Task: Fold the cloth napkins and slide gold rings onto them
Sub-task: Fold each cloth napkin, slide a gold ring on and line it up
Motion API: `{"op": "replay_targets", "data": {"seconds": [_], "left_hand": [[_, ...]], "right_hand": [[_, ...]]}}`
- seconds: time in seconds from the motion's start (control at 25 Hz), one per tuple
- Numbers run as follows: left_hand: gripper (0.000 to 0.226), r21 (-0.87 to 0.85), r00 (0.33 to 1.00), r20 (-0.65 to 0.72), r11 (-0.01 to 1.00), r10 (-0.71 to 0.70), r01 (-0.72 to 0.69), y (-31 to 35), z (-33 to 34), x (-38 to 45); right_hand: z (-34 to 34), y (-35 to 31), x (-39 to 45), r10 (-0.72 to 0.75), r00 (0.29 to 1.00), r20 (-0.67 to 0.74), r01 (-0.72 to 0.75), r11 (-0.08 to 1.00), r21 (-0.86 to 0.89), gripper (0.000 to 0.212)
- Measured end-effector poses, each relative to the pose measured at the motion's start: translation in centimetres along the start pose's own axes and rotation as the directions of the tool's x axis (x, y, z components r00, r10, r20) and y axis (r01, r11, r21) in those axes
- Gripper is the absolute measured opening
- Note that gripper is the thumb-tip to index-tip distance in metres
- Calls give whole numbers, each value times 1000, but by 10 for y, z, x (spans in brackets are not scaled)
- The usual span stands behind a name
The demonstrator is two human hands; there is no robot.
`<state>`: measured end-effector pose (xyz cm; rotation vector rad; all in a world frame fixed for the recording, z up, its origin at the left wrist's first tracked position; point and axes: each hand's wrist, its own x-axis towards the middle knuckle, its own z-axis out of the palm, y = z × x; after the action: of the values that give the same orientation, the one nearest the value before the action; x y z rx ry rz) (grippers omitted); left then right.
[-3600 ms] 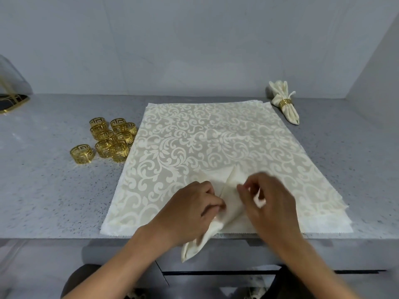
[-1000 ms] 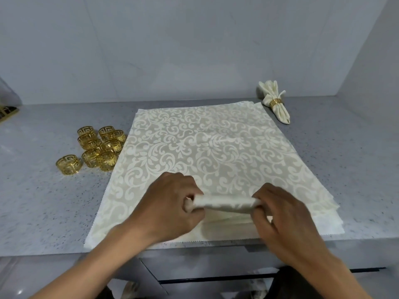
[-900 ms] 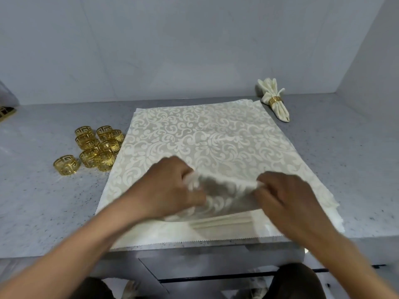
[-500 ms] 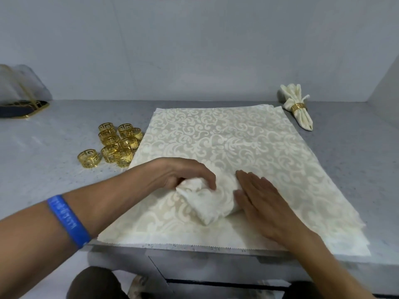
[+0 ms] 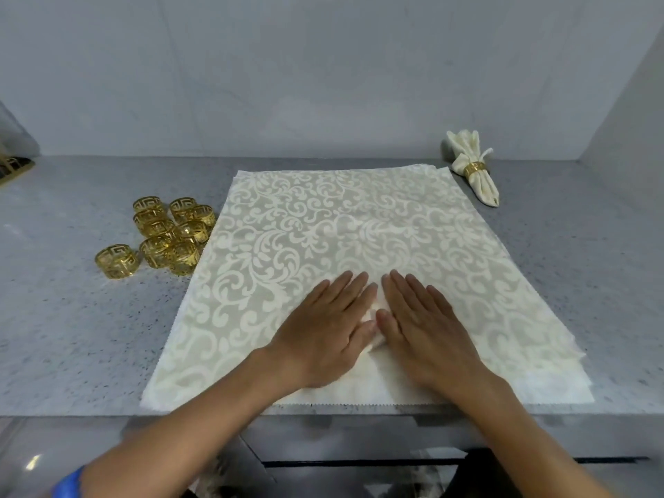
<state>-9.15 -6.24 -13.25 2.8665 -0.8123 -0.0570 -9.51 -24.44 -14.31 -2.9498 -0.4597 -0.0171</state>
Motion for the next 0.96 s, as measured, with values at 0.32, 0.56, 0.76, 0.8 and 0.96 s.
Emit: {"op": "replay_targets", "data": {"seconds": [0.32,0.56,0.76,0.8,0.96], "left_hand": [[73,11,999,16,999,50,-50,-12,8,1],[90,-17,992,87,995,96,-95,-22,-4,-2],[88,-72,991,97,994,88,-81,-22,-6,-2],[80,-148,991,113,987,71,-54,-21,-5,-3],[76,-61,996,66,997,52,-48,-22,-2,-5]], "right_hand": [[-27,-3,-3,29,999,17,-30,996,90,60],[-15,3,-13,-70,990,124,66,997,37,69],[-23,18,-19,-120,968,219,118,993,22,70],[-25,20,-23,-106,966,234,104,994,20,70],[-28,5,-15,-1,991,133,3,1000,-14,65]]}}
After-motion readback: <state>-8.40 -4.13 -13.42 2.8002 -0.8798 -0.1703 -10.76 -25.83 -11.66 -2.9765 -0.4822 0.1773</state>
